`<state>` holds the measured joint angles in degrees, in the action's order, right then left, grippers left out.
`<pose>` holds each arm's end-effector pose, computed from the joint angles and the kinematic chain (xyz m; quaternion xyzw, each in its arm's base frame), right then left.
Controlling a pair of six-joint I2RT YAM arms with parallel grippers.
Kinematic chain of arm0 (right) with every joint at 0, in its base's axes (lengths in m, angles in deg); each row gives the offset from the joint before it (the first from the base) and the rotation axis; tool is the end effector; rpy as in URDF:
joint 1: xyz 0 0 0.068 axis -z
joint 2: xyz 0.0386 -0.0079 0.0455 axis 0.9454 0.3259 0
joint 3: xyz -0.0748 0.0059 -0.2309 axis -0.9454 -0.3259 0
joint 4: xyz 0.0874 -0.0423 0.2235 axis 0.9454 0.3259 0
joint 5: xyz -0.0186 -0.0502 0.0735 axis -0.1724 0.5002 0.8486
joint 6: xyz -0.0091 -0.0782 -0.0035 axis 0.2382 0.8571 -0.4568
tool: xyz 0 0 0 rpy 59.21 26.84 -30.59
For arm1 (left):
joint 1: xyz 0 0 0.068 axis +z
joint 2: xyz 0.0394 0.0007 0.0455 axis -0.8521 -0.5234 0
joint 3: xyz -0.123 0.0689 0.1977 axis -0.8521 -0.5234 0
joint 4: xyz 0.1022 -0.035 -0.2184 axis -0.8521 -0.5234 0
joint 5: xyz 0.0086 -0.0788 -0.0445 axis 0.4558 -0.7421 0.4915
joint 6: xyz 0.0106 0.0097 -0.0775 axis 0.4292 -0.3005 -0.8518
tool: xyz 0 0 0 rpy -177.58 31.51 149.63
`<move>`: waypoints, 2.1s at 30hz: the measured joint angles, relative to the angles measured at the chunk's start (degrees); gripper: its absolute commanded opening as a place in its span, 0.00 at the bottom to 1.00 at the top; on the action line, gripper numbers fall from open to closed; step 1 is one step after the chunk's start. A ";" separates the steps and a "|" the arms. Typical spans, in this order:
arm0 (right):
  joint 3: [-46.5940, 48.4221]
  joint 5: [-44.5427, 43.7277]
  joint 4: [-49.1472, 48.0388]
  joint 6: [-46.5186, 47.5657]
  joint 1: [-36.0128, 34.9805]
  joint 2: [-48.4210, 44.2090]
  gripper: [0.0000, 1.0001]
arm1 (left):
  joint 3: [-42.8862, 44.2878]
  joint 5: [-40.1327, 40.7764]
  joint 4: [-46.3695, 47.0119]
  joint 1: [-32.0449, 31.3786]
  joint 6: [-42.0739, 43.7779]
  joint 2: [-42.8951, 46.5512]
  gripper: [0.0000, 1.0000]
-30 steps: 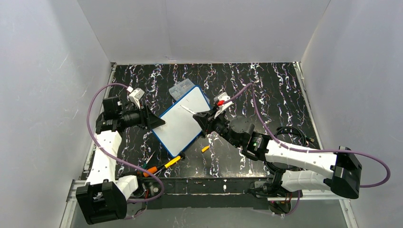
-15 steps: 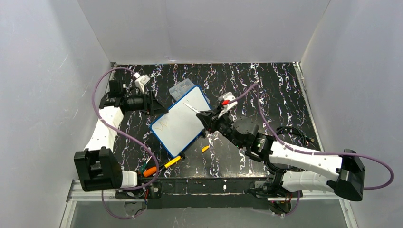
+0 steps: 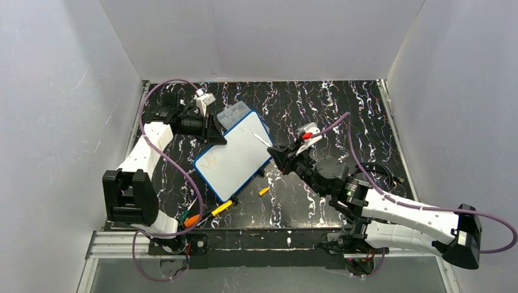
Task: Write a sentence on the whiteboard
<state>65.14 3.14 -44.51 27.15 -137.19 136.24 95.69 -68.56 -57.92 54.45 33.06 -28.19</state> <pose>0.1287 0.2156 0.3211 -0.1269 0.6651 0.3471 0.6489 0.3040 -0.0777 0.2529 0.2500 0.8073 -0.4335 0.3127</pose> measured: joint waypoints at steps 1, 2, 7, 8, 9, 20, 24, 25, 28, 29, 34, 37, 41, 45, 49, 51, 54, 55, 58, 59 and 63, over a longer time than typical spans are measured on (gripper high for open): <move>-0.26 -0.17 0.50 0.00 0.00 -0.39 0.01 | 0.00 0.24 -0.20 -0.37 0.37 0.09 0.06; -0.42 -0.31 0.98 -0.02 0.00 -0.72 0.01 | -0.07 0.33 -0.28 -0.48 0.63 0.24 0.03; -1.01 -0.63 1.99 -0.15 0.11 -1.14 0.01 | -3.15 1.18 -0.02 -0.20 1.46 3.32 0.00; -1.09 -0.63 2.08 -0.17 0.11 -1.14 0.01 | -3.50 1.40 -0.11 -0.20 1.51 4.07 0.00; -1.09 -0.61 2.14 -0.17 0.11 -1.11 0.01 | -4.07 1.75 -0.42 -0.22 1.60 5.18 0.00; -1.09 3.72 1.95 0.22 0.11 1.07 0.01 | -8.13 3.34 -1.81 -0.22 2.03 11.10 0.00; -1.09 7.50 1.90 0.59 0.11 3.06 0.01 | -8.28 3.04 -1.75 -0.22 2.01 11.08 0.01; -1.09 8.22 1.88 0.63 0.11 3.48 0.01 | -8.33 3.04 -1.64 -0.22 1.97 11.08 0.02; -1.09 10.05 1.66 0.68 0.09 4.50 0.01 | -8.50 3.06 -1.27 -0.20 1.64 11.08 0.01; -1.09 10.82 1.51 0.72 0.07 4.76 0.01 | -8.59 3.06 -1.03 -0.17 1.60 11.08 0.00; -1.09 14.34 -0.15 1.25 -0.31 5.79 0.01 | -9.11 2.89 0.17 -0.09 1.36 11.08 0.00; -1.09 17.11 -1.92 1.86 -0.57 6.93 0.01 | -9.42 2.58 0.68 -0.02 1.29 11.08 0.00; -0.52 20.35 -3.61 3.08 -0.61 10.49 0.01 | -9.44 2.54 0.85 -0.02 1.22 11.10 0.00; 0.07 23.34 -5.11 3.80 -0.61 14.29 0.01 | -9.46 2.56 0.85 -0.02 1.20 11.15 0.00; 2.01 26.38 -6.82 4.74 -0.61 18.16 0.01 | -9.46 2.62 0.92 -0.02 1.16 11.15 0.00; 2.91 27.43 -7.82 4.96 -0.52 20.09 0.01 | -9.46 2.89 1.03 -0.02 1.14 11.15 0.00; 3.87 28.41 -9.14 5.42 -0.50 22.71 0.01 | -9.49 3.23 1.11 -0.02 1.03 11.15 0.00; 4.17 28.72 -9.33 5.64 -0.50 23.56 0.01 | -9.49 3.26 1.16 -0.02 1.01 11.15 0.00; 4.70 28.89 -10.36 6.05 -0.48 25.66 0.01 | -9.49 3.37 1.20 -0.02 0.98 11.15 0.00; 4.72 28.89 -10.58 6.12 -0.44 26.10 0.01 | -9.49 3.41 1.22 -0.02 0.98 11.15 0.00; 4.72 28.85 -11.54 6.19 -0.20 27.32 0.01 | -9.49 3.45 1.25 -0.02 0.98 11.15 0.00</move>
<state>69.86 32.00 -56.05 33.33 -137.39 163.56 86.20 -65.11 -56.68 54.43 34.04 -17.04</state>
